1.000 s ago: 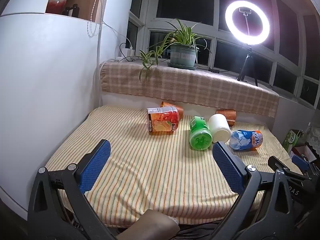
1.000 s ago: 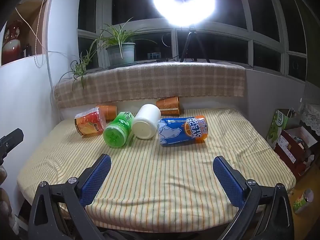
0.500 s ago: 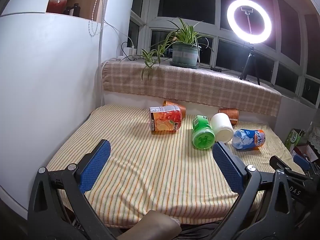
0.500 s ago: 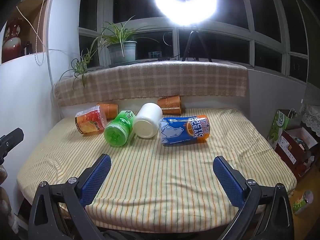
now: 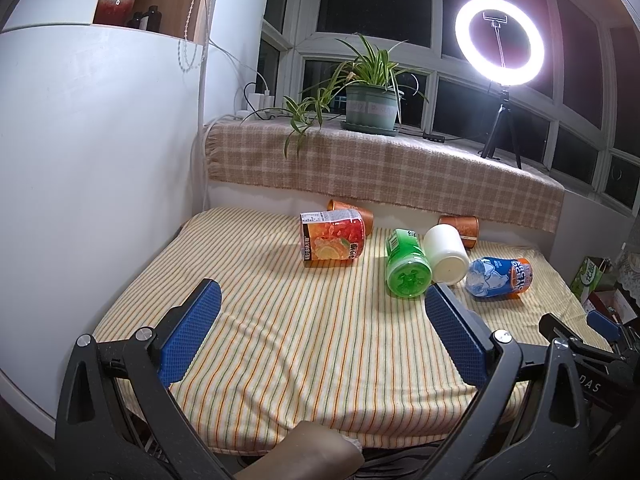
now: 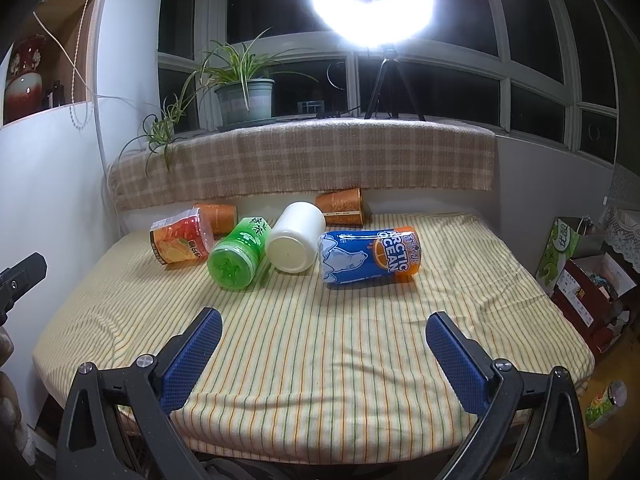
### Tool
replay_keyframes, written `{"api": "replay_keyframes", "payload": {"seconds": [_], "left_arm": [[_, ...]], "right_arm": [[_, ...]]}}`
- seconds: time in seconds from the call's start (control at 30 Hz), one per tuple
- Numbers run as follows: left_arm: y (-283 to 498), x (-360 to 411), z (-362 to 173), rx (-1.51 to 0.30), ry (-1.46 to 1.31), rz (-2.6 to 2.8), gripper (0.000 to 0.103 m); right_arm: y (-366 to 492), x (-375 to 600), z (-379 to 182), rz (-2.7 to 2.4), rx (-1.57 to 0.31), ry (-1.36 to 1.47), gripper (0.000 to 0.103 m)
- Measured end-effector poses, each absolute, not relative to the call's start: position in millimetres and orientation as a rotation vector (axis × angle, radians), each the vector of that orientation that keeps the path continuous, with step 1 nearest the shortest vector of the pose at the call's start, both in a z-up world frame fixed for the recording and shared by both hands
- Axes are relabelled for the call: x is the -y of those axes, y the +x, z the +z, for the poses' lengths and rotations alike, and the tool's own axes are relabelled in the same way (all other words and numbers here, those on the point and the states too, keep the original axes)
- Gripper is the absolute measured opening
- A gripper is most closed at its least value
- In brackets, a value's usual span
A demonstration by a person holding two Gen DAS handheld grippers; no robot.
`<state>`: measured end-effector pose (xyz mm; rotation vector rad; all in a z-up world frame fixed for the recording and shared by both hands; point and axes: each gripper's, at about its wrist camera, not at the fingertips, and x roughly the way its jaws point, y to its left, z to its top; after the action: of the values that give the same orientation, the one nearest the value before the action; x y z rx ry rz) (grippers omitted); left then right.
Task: Flip cup upright
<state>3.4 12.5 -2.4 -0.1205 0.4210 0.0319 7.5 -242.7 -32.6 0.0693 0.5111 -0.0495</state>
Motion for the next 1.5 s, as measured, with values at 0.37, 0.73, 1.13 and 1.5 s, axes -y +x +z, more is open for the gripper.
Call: {"api": "replay_keyframes", "payload": {"seconds": [0.37,0.73,1.13,1.5], "left_arm": [[3.8,-11.2,-2.5,-0.423,-0.120,0.033,0.103],[4.6,-11.6,-3.2,-0.425,-0.120,0.036,0.103],[5.0,-11.2,-3.6,-0.426,-0.120,0.034,0.103],[4.8,-10.0,-3.0,-0.428,-0.120,0.035,0.103]], "right_arm": [[7.3,242.7,-33.6,-0.051,-0.514,0.073,0.103],[7.5,243.3,-36.2,-0.051,-0.526,0.077,0.103],[7.7,244.4,-36.5,-0.056,-0.531,0.083,0.103],[7.8,245.1,-36.4,-0.057,-0.537,0.087,0.103]]}}
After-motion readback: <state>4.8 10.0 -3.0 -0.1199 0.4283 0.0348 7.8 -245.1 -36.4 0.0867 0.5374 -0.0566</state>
